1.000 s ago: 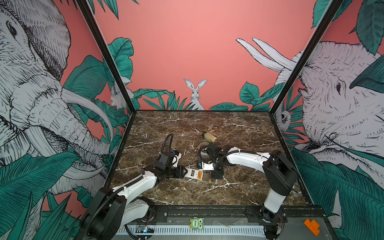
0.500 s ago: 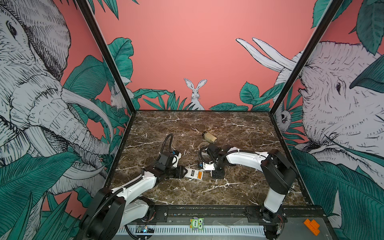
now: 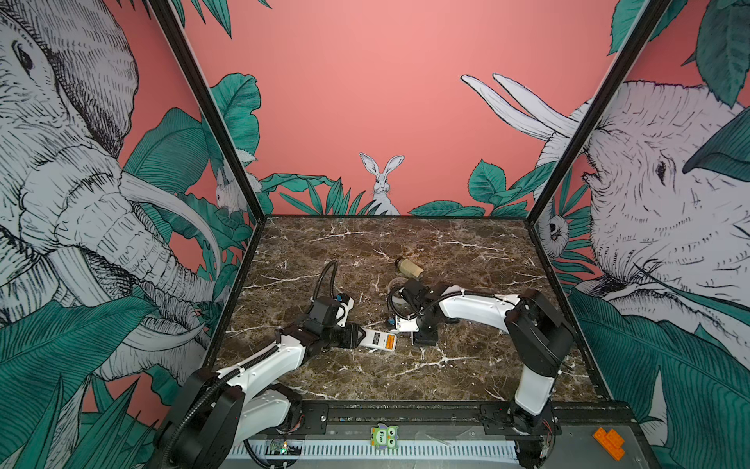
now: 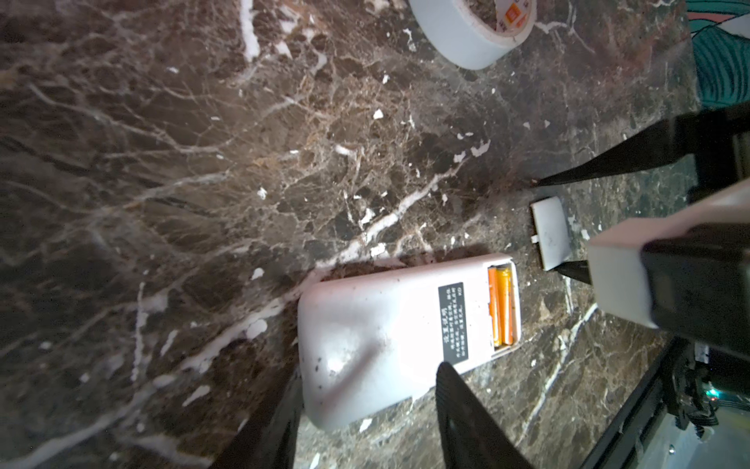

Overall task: Load the batteries into the remote control
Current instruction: 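Lower the open right gripper around the white battery cover on the table, then close the right gripper on the cover and carry it toward the remote's compartment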

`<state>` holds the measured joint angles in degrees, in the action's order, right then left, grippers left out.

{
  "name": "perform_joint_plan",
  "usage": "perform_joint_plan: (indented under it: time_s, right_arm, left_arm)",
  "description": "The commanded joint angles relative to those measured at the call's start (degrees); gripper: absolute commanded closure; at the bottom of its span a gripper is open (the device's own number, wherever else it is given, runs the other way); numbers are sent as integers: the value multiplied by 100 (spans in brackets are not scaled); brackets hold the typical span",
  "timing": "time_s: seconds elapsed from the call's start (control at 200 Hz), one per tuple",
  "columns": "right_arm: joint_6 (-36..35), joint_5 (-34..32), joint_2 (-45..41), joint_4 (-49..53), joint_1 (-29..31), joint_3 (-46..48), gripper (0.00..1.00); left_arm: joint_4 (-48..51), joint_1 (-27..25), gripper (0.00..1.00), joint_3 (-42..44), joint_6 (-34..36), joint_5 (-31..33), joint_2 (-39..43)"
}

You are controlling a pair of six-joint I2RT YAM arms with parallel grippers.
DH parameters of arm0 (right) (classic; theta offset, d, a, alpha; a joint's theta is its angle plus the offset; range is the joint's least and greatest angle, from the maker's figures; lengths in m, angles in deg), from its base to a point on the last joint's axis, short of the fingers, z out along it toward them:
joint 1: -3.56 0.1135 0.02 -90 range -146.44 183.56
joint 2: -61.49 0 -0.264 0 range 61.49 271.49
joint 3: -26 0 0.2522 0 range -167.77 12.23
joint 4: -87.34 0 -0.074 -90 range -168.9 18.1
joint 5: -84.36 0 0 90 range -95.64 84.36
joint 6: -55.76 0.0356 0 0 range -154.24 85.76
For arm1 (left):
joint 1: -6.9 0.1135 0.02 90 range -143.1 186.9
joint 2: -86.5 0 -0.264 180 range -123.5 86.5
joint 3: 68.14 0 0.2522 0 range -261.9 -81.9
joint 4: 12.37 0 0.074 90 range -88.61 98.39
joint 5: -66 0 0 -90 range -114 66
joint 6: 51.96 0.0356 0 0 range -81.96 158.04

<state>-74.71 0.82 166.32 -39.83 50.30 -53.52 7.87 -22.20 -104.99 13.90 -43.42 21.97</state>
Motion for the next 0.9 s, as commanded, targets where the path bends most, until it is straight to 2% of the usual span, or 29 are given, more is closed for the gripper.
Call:
perform_joint_plan:
  time_s: [0.0, 0.25, 0.52, 0.895]
  right_arm:
    - [-18, -20, 263, 87, -16, 24, 39]
    - [117, -61, 278, 309, 1, -118, 49]
    - [382, -74, 309, 328, 72, -172, 52]
    - [1504, 10, -58, 591, 192, -218, 56]
  left_arm:
    - [35, 1, 46, 70, 88, 72, 96]
    - [33, 1, 46, 84, 100, 87, 85]
    - [31, 1, 46, 94, 86, 85, 114]
    - [2, 5, 46, 171, 17, 153, 154]
